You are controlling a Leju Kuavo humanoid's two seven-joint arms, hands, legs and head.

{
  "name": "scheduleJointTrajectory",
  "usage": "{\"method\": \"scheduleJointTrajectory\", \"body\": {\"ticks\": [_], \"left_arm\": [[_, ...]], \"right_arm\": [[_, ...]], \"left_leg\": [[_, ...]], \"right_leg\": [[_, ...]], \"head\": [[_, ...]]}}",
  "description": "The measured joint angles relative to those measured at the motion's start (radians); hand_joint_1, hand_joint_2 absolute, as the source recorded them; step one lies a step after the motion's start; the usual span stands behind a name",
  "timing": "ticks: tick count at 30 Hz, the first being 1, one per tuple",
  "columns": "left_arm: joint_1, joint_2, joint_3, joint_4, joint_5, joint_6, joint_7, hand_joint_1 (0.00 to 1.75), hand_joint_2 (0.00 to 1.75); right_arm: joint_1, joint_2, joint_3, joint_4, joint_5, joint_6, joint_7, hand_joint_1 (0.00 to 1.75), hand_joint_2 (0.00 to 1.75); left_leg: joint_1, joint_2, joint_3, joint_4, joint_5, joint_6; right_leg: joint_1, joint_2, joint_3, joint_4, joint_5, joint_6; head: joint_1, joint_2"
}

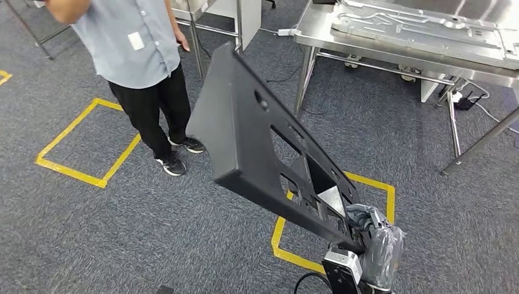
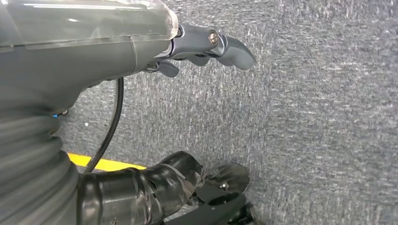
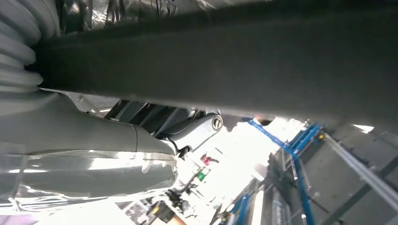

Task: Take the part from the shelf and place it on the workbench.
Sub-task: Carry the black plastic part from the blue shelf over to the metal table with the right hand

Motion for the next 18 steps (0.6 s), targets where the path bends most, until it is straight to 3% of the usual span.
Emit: {"method": "scheduleJointTrajectory", "body": {"ticks": [2,4,6,7,8,9,11,13,15,17,18], "left_arm": [[-0.002,0.000,0.000,0.000,0.000,0.000,0.000,0.00,1.75],[-0.003,0.000,0.000,0.000,0.000,0.000,0.000,0.00,1.75],[-0.002,0.000,0.000,0.000,0.000,-0.001,-0.001,0.00,1.75],[-0.001,0.000,0.000,0.000,0.000,-0.001,0.000,0.00,1.75],[0.001,0.000,0.000,0.000,0.000,-0.001,0.000,0.00,1.75],[0.003,0.000,0.000,0.000,0.000,-0.001,0.000,0.00,1.75],[0.004,0.000,0.000,0.000,0.000,-0.001,0.000,0.00,1.75],[0.004,0.002,0.000,0.000,0.000,-0.001,0.000,0.00,1.75],[0.002,0.005,0.000,0.000,0.000,-0.001,0.000,0.00,1.75],[-0.001,0.004,0.000,0.000,0.000,-0.004,-0.003,0.00,1.75],[-0.001,0.004,0.000,0.000,-0.001,-0.007,-0.006,0.00,1.75]], "right_arm": [[0.002,0.000,0.000,-0.001,0.000,0.000,0.000,1.71,1.75],[0.002,0.000,0.000,-0.001,0.000,0.000,0.000,1.71,1.75],[0.000,0.000,0.002,-0.001,0.000,0.000,0.000,1.71,1.75],[0.000,0.000,0.002,-0.001,0.000,0.000,0.000,1.71,1.75],[0.000,0.000,0.003,-0.001,0.000,0.000,0.000,1.71,1.75],[0.000,0.000,0.003,-0.001,0.000,0.000,0.000,1.71,1.75],[0.001,0.000,0.003,0.000,0.000,0.000,0.000,1.71,1.75],[0.000,0.000,0.003,0.000,0.000,0.000,0.000,1.71,1.75],[0.000,0.000,0.004,-0.001,0.000,0.000,0.000,1.71,1.75],[0.002,-0.001,0.004,-0.001,0.000,0.000,0.000,1.71,1.75],[0.003,-0.002,0.005,-0.001,0.001,0.000,0.000,1.71,1.75]], "left_leg": [[0.001,0.011,0.008,0.000,-0.007,-0.012],[0.005,-0.024,-0.004,0.040,-0.040,-0.021],[0.008,-0.077,-0.061,0.160,-0.104,-0.024],[0.008,-0.089,-0.097,0.230,-0.131,-0.024],[0.008,-0.094,-0.125,0.280,-0.142,-0.023],[0.008,-0.095,-0.138,0.294,-0.131,-0.021],[0.008,-0.108,-0.109,0.203,-0.056,-0.013],[0.008,-0.156,-0.060,0.070,0.007,-0.002],[0.005,-0.185,-0.041,0.016,0.019,0.004],[0.004,-0.167,-0.035,0.007,0.023,0.008],[0.006,-0.158,-0.031,0.000,0.027,0.013]], "right_leg": [[-0.001,0.024,0.000,-0.005,0.001,-0.011],[-0.007,0.047,0.005,-0.013,0.005,-0.025],[-0.008,0.070,0.006,-0.016,0.006,-0.035],[-0.007,0.084,0.006,-0.016,0.006,-0.037],[-0.005,0.098,0.006,-0.015,0.006,-0.039],[-0.004,0.114,0.007,-0.013,0.005,-0.039],[-0.002,0.145,0.009,-0.010,0.004,-0.039],[-0.002,0.170,0.008,-0.006,0.002,-0.034],[-0.007,0.189,0.002,-0.005,0.003,-0.021],[-0.012,0.203,-0.001,-0.007,0.006,-0.006],[-0.011,0.192,-0.004,-0.001,0.001,-0.001]], "head": [[0.000,0.000],[-0.001,0.000],[-0.001,0.000],[-0.001,0.000],[-0.002,0.000],[-0.002,0.000],[-0.002,0.000],[-0.001,0.000],[-0.001,0.000],[-0.001,0.000],[-0.001,0.000]]}}
